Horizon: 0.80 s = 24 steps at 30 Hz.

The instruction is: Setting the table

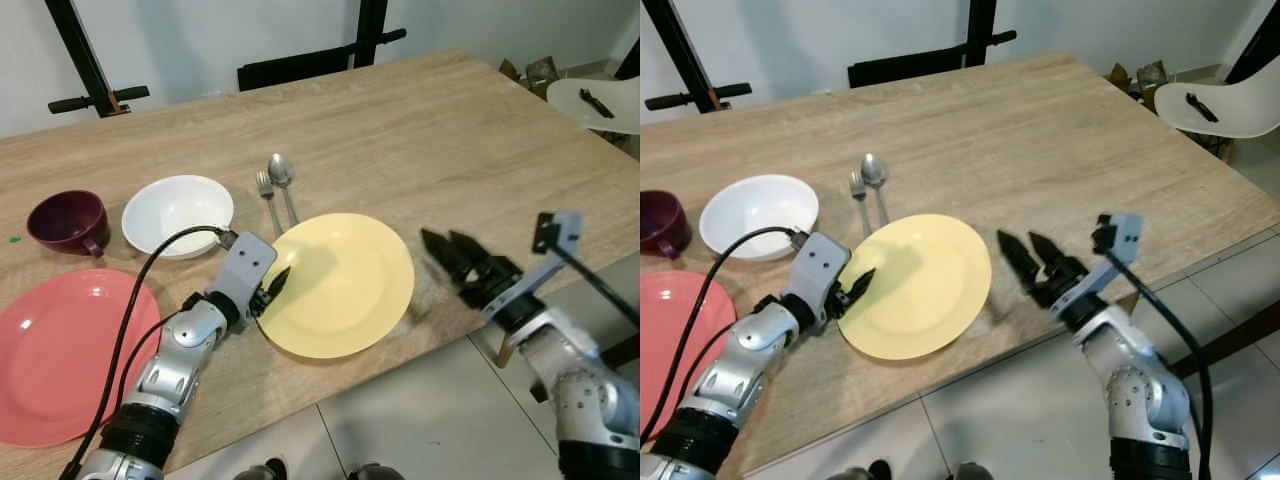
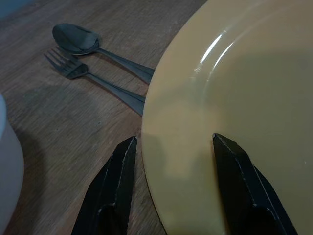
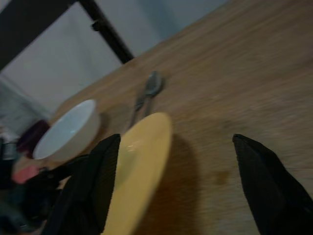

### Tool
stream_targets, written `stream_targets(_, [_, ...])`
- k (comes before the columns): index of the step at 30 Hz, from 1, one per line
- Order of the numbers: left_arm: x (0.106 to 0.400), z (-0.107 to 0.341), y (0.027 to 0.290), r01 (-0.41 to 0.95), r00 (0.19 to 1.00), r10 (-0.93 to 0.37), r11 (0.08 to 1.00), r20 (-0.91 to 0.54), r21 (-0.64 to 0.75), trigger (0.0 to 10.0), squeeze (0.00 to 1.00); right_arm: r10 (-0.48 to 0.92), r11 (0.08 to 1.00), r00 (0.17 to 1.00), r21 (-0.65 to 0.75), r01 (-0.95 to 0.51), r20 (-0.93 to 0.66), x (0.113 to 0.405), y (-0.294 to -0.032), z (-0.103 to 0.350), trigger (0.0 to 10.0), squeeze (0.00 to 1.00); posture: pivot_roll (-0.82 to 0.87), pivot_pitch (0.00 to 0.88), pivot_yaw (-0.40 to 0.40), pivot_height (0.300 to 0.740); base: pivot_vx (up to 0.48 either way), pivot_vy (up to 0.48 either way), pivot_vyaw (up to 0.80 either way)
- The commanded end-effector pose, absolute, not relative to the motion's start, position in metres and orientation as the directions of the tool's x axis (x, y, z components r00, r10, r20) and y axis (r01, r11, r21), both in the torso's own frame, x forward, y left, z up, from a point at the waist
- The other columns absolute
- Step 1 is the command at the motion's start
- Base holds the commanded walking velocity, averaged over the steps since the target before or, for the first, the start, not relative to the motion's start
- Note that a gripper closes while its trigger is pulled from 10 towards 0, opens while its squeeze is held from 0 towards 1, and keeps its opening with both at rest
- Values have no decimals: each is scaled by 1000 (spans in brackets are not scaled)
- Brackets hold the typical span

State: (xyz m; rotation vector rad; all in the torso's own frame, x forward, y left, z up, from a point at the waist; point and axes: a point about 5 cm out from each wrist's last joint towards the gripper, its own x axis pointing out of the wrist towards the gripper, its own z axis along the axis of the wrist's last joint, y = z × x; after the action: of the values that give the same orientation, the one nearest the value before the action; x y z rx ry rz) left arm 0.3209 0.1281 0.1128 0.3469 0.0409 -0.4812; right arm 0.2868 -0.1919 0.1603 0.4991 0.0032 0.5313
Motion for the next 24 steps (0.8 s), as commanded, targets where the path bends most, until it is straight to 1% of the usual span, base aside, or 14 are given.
stream_targets(1, [315, 91, 132, 477, 877, -426, 827, -220, 297, 10000, 0, 517, 723, 846, 464, -512, 127, 285, -186, 160, 10000, 1000, -158, 63, 52, 740, 0, 0, 0])
stream_targets(4, [315, 91, 132, 474, 879, -425, 829, -218, 296, 10000, 0, 514, 710, 847, 488, -508, 134, 292, -176, 158, 10000, 1000, -152, 60, 46, 740, 0, 0, 0])
stream_targets(10, [314, 91, 133, 467, 882, -419, 834, -214, 295, 10000, 0, 520, 707, 844, 489, -511, 130, 298, -164, 159, 10000, 1000, -144, 62, 33, 740, 0, 0, 0])
stream_targets(11, [315, 91, 133, 466, 883, -418, 835, -212, 294, 10000, 0, 519, 710, 845, 487, -509, 128, 300, -162, 159, 10000, 0, -143, 65, 30, 740, 0, 0, 0])
stream_targets(12, [315, 91, 133, 466, 883, -418, 835, -212, 294, 10000, 0, 519, 710, 845, 487, -509, 128, 300, -162, 159, 10000, 0, -143, 65, 30, 740, 0, 0, 0])
stream_targets(13, [315, 92, 133, 465, 884, -417, 835, -211, 295, 10000, 0, 497, 722, 858, 487, -492, 130, 305, -159, 161, 10000, 0, -146, 84, 33, 740, 0, 0, 0])
stream_targets(15, [314, 91, 132, 466, 883, -418, 835, -212, 293, 10000, 0, 443, 750, 887, 489, -446, 130, 310, -160, 161, 10000, 0, -150, 83, 32, 740, 0, 0, 0])
stream_targets(19, [313, 90, 131, 466, 883, -419, 837, -210, 288, 10000, 0, 387, 774, 915, 499, -391, 116, 315, -163, 159, 10000, 0, -146, 85, 24, 740, 0, 0, 0])
stream_targets(24, [313, 90, 130, 463, 885, -417, 839, -208, 286, 10000, 0, 393, 781, 914, 487, -391, 102, 315, -163, 157, 10000, 0, -143, 88, 20, 740, 0, 0, 0])
